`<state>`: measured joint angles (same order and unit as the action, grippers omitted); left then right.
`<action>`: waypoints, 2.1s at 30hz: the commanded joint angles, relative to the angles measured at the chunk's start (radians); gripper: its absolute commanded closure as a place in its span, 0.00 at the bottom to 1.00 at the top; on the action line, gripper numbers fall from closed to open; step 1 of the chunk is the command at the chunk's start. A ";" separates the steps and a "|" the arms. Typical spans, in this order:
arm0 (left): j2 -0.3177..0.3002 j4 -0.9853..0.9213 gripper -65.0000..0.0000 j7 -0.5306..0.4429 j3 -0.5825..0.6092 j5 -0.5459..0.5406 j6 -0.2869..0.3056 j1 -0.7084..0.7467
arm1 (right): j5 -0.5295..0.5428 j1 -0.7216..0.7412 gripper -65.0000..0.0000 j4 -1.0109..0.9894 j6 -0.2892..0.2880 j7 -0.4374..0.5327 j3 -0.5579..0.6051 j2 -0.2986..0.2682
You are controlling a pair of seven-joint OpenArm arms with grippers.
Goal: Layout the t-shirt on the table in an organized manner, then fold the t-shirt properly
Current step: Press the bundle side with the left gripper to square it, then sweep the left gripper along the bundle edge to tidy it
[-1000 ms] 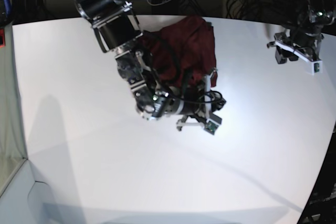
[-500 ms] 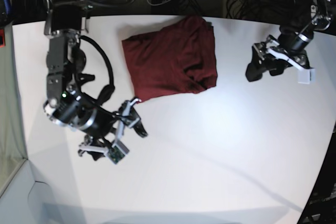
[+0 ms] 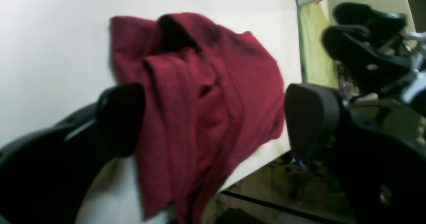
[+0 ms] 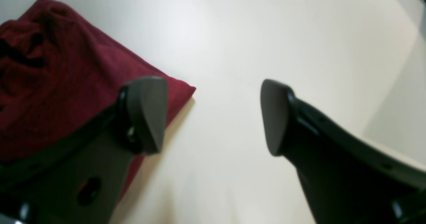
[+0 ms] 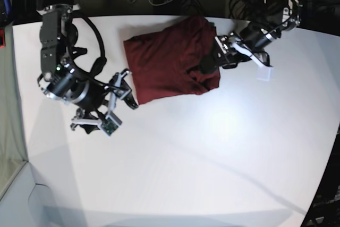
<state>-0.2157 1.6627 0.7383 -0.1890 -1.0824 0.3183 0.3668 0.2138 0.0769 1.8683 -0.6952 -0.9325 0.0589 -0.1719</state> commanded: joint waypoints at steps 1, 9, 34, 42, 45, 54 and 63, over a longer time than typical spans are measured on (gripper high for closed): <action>-0.006 -0.005 0.00 -0.009 0.000 -0.020 0.008 -0.004 | 0.008 0.017 0.31 0.018 -0.003 0.020 -0.003 -0.007; 0.009 -0.025 0.00 -0.004 0.001 0.055 0.002 -0.030 | 0.008 0.017 0.31 0.018 -0.003 0.020 -0.003 -0.033; 0.106 -0.259 0.04 -0.010 0.170 0.288 -0.064 -0.167 | 0.011 0.017 0.31 0.018 -0.003 0.023 -0.104 -0.061; 0.103 -0.393 0.61 0.000 0.173 0.290 -0.064 -0.279 | 0.011 0.016 0.31 0.018 -0.003 0.019 -0.281 -0.062; 0.091 -0.424 0.62 0.000 0.220 0.296 -0.064 -0.325 | 0.008 0.001 0.31 0.020 -0.003 0.019 -0.365 -0.062; 0.019 -0.487 0.70 0.000 0.601 0.422 -0.064 -0.607 | 0.006 -0.039 0.31 0.084 -0.003 0.020 -0.545 -0.064; 0.095 -0.500 1.00 -0.007 0.822 0.663 -0.064 -0.848 | 0.006 -0.071 0.31 0.086 -0.003 0.022 -0.654 -0.096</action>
<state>-0.1322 1.1442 0.7567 0.6365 -0.4061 0.2516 -0.4488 0.2150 -0.0093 1.9362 -0.6956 -0.9344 -0.5865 -0.2470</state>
